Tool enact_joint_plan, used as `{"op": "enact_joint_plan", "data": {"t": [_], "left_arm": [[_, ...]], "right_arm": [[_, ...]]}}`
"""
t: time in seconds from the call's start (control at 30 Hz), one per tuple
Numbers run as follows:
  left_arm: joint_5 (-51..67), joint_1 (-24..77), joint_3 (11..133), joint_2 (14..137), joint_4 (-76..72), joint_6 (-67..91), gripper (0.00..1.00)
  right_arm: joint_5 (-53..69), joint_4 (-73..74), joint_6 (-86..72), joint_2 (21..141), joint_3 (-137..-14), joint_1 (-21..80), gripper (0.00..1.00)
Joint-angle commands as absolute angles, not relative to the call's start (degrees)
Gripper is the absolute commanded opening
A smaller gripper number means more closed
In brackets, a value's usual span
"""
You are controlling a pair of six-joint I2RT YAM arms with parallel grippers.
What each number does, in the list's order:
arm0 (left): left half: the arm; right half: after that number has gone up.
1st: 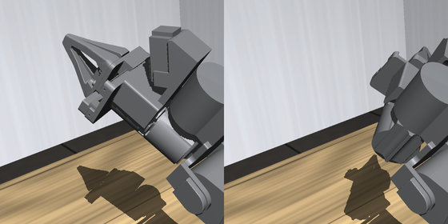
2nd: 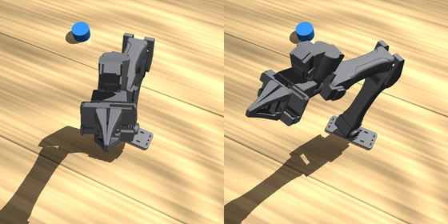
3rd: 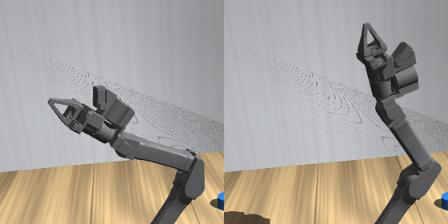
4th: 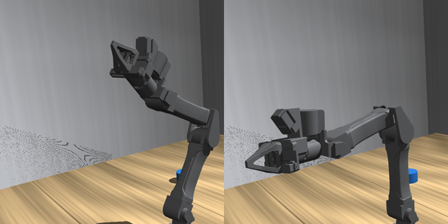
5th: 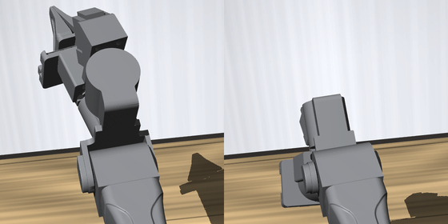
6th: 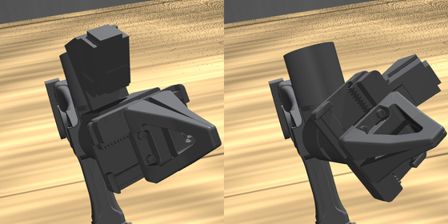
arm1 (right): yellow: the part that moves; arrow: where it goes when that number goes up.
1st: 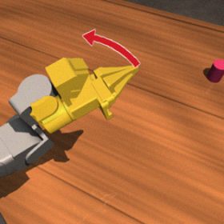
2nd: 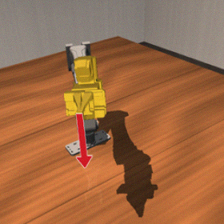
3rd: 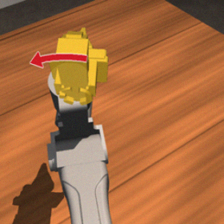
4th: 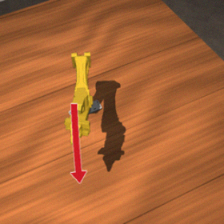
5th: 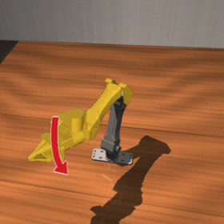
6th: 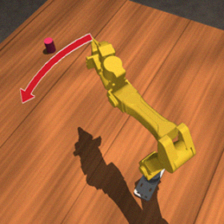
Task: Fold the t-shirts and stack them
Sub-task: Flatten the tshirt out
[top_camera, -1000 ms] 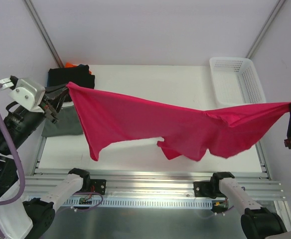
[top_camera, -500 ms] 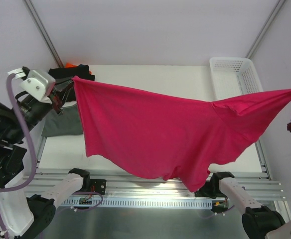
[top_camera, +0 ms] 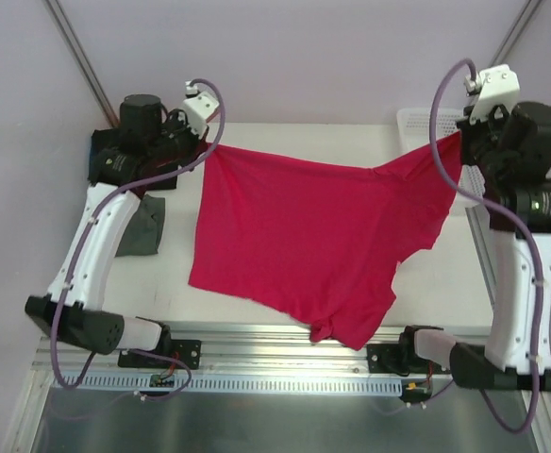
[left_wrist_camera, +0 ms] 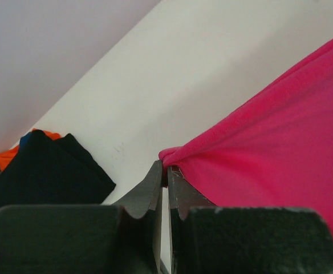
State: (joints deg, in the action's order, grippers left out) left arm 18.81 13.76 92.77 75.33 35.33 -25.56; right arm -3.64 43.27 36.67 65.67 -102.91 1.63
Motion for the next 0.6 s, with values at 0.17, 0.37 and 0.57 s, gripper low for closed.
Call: {"op": "enact_joint_plan", "data": {"t": [0.17, 0.37, 0.57], "left_arm": [[13.5, 12.0, 98.6, 89.5, 24.7, -27.4, 0.00], [9.8, 10.5, 104.1, 98.0, 22.9, -26.3, 0.00], [8.4, 9.8, 106.5, 103.4, 22.6, -26.9, 0.00]], "right_arm": [[3.3, 37.8, 31.1, 85.1, -114.8, -2.9, 0.01], [3.7, 37.2, 30.0, 96.8, -121.8, -1.8, 0.01], [4.3, 36.9, 31.5, 102.9, -123.5, 1.3, 0.00]]}}
